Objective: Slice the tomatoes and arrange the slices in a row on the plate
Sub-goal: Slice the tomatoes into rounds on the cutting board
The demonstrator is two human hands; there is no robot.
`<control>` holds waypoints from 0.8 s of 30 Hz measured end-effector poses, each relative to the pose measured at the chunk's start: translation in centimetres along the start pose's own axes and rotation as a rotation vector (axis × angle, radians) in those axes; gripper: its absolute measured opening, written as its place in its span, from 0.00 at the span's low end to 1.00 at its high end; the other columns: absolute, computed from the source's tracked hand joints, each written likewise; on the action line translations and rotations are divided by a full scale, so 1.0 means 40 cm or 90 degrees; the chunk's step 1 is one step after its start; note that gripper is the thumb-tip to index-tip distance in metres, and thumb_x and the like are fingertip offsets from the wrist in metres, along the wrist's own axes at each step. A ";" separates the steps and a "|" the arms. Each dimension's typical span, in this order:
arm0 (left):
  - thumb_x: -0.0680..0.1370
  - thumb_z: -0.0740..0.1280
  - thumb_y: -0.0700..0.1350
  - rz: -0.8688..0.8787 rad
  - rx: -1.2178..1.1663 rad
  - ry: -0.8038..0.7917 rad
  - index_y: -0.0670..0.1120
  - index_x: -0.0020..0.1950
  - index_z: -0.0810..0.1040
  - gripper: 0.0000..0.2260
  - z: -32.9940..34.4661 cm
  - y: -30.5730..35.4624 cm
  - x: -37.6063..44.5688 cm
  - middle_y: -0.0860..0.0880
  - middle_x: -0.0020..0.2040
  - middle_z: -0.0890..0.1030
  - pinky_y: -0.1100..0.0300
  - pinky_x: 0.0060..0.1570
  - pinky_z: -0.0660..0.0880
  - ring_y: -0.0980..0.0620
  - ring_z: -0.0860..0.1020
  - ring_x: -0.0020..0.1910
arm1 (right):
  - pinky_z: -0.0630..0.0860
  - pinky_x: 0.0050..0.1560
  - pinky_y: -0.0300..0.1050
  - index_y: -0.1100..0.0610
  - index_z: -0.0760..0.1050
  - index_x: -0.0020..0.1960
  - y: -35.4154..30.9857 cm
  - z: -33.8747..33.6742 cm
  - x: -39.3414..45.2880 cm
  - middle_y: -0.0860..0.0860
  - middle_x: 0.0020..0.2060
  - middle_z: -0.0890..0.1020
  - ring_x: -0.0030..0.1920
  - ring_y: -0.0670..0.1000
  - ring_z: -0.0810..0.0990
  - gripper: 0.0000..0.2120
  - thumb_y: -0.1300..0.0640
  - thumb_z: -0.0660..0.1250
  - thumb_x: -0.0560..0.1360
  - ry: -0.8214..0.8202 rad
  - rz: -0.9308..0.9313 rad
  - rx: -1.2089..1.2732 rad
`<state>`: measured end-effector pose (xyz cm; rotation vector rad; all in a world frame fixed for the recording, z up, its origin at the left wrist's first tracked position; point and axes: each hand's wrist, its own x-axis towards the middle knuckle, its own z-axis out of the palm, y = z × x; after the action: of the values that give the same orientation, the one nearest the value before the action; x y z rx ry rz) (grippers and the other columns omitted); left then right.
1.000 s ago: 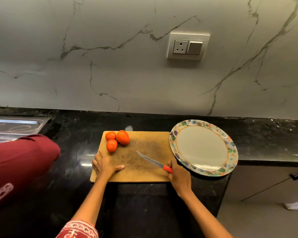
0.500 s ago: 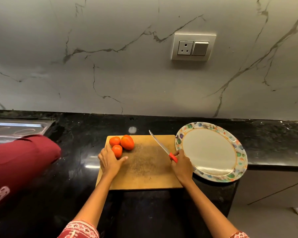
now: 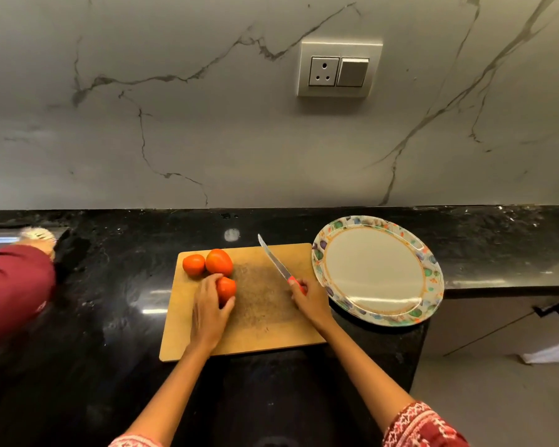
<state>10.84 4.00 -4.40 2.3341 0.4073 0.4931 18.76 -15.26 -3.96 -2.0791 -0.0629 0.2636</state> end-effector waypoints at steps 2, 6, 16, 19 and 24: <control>0.67 0.73 0.35 0.104 -0.026 -0.076 0.43 0.59 0.72 0.22 0.017 0.017 -0.012 0.50 0.56 0.73 0.64 0.57 0.66 0.56 0.70 0.56 | 0.77 0.35 0.50 0.54 0.74 0.39 -0.002 0.003 -0.008 0.53 0.32 0.79 0.33 0.53 0.78 0.09 0.55 0.62 0.78 0.003 -0.003 0.024; 0.65 0.71 0.32 0.147 -0.048 -0.193 0.46 0.57 0.74 0.23 0.052 0.043 0.005 0.51 0.56 0.73 0.70 0.59 0.63 0.57 0.71 0.57 | 0.71 0.29 0.39 0.53 0.70 0.43 0.008 0.001 -0.050 0.49 0.30 0.78 0.23 0.43 0.73 0.08 0.55 0.57 0.81 -0.016 -0.022 0.066; 0.67 0.73 0.35 0.027 -0.190 -0.196 0.53 0.59 0.71 0.26 0.094 0.087 0.030 0.52 0.58 0.75 0.57 0.56 0.71 0.55 0.73 0.56 | 0.69 0.36 0.42 0.49 0.72 0.42 0.038 0.008 -0.078 0.46 0.30 0.75 0.28 0.43 0.73 0.09 0.55 0.58 0.80 -0.010 -0.006 0.015; 0.67 0.71 0.32 0.025 -0.220 -0.174 0.55 0.57 0.72 0.25 0.113 0.091 0.022 0.53 0.58 0.75 0.54 0.59 0.73 0.55 0.73 0.58 | 0.71 0.43 0.47 0.55 0.75 0.46 0.011 0.006 -0.083 0.49 0.37 0.78 0.39 0.49 0.76 0.09 0.55 0.58 0.80 0.002 -0.021 -0.015; 0.67 0.74 0.35 0.003 -0.264 -0.164 0.60 0.52 0.73 0.24 0.112 0.080 0.024 0.56 0.56 0.73 0.60 0.54 0.76 0.56 0.74 0.57 | 0.71 0.42 0.48 0.58 0.74 0.49 -0.013 0.018 -0.111 0.53 0.41 0.79 0.43 0.53 0.77 0.11 0.54 0.55 0.81 -0.017 -0.029 -0.098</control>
<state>14.21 -0.41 -4.99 1.9623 0.1580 0.2444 14.31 -15.07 -3.12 -2.2250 -0.1504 0.2651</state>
